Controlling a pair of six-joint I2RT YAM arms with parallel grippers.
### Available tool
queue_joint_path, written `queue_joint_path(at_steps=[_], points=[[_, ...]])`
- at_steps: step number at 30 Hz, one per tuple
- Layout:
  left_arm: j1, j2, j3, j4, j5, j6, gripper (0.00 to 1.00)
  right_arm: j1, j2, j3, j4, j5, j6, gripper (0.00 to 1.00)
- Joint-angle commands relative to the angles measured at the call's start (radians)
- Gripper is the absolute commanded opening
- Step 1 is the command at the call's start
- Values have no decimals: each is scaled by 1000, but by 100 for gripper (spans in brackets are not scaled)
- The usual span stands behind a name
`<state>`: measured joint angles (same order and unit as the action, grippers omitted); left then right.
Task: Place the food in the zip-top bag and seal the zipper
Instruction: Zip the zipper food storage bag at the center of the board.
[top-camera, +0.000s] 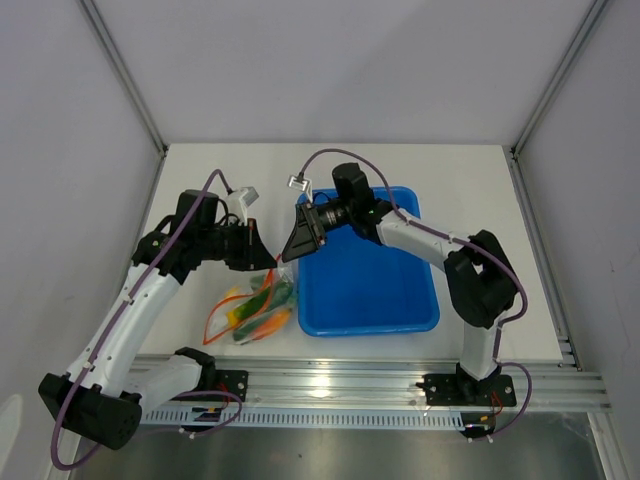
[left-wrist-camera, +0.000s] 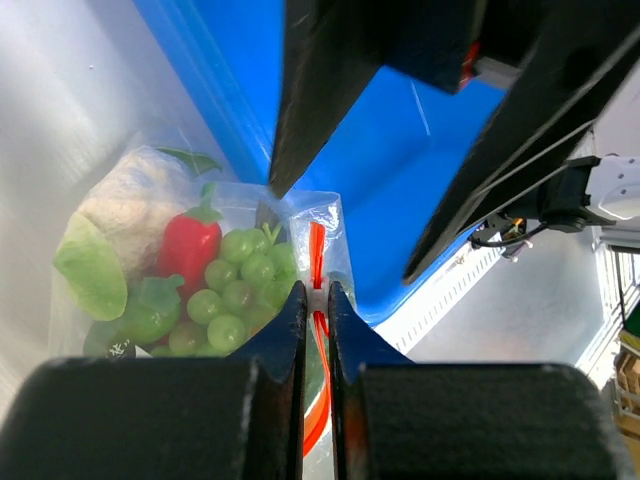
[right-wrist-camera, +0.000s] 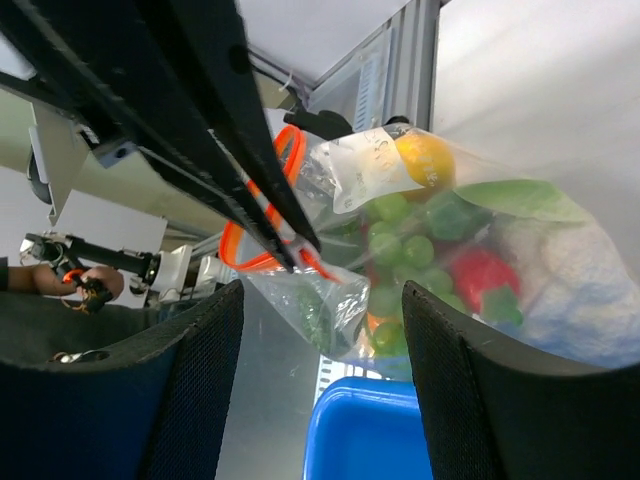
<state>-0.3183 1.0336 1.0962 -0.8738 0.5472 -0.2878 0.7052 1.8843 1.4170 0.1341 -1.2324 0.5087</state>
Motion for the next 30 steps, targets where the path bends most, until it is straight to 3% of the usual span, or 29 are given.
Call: queue_joint_path(at_steps=[1, 5, 10, 11, 13, 14, 16, 20, 22, 30], points=[[-4, -10, 45, 30, 40, 1, 0, 19, 41, 26, 70, -44, 27, 66], [-4, -15, 37, 25, 43, 4, 0, 25, 65, 27, 127, -53, 73, 65], [-2, -17, 34, 25, 30, 6, 1, 48, 65, 7, 164, -81, 99, 55], [-2, -12, 36, 22, 30, 4, 0, 51, 64, -1, 168, -82, 99, 51], [-2, -7, 39, 21, 37, 1, 1, 59, 62, -13, 179, -85, 103, 34], [-2, -4, 39, 22, 40, -7, 1, 60, 64, -21, 200, -85, 120, 20], [1, -3, 39, 30, 46, -13, 1, 62, 67, -26, 217, -85, 139, 12], [5, 11, 42, 22, 53, -8, 0, 62, 70, -20, 234, -81, 165, 8], [7, 11, 44, 19, 50, -8, 1, 62, 68, -16, 234, -72, 174, 1], [8, 5, 42, -27, -3, 4, 4, 56, 52, -47, 341, 33, 278, 0]])
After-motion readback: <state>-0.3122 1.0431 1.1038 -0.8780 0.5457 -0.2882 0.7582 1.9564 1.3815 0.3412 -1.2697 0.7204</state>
